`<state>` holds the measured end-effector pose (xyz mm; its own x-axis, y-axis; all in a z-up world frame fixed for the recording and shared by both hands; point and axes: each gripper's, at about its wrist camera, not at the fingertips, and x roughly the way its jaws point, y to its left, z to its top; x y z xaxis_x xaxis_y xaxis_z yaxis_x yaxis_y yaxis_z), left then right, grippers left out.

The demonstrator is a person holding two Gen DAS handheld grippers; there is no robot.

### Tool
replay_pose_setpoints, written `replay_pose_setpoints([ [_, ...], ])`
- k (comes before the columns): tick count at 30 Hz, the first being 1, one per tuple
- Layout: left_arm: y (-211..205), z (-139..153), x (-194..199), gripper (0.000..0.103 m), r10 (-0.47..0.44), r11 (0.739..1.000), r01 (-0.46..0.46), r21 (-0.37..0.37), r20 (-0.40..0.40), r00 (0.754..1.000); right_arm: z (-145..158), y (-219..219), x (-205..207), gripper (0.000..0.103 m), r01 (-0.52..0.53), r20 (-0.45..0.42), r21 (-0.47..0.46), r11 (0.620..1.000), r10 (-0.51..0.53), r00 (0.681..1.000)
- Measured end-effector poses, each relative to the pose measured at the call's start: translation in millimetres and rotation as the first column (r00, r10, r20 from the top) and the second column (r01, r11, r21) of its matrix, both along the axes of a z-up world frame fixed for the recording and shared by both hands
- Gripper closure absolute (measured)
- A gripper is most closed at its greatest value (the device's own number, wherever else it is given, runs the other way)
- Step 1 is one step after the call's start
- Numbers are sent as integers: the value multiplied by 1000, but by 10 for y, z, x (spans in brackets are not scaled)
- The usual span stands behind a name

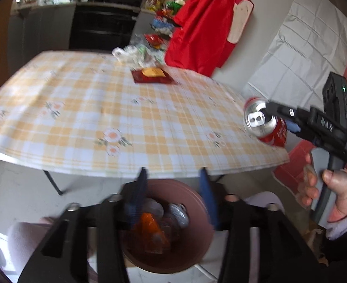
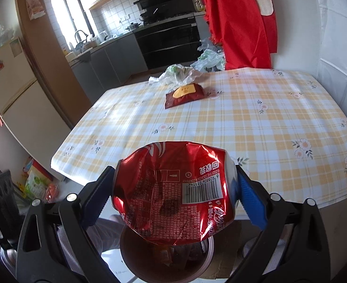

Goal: Collect trash
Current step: 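Carry both items over the pink bin and open the left tool to drop the chip bag, then open the right tool to drop the red can into the bin, then move both open tools toward the white plastic bag and red snack packet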

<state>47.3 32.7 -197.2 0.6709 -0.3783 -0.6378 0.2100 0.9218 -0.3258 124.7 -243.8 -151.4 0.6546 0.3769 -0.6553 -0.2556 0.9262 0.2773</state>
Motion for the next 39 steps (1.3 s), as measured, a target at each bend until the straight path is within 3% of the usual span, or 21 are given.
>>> replay_pose_setpoints([
  [1,16,24,-8,39,15,1000,-15,8,15,1000,-11,6,-10,8,-5,-2,-3,1000,5,1000],
  [3,87,82,-53,16,74,997,-76,26,67,995,-36,33,-26,8,-26,-7,-8,1000,25,1000],
  [8,245,171,-95,6,168,983,-176,55,118,979,-88,118,-87,8,-68,-16,-44,997,67,998],
  [25,530,59,-55,6,292,954,-295,55,58,955,-369,450,-176,6,-203,-137,-75,976,191,972],
  [39,579,-13,-22,6,308,949,-310,59,33,951,-394,388,-95,6,-173,-148,-82,981,160,976],
])
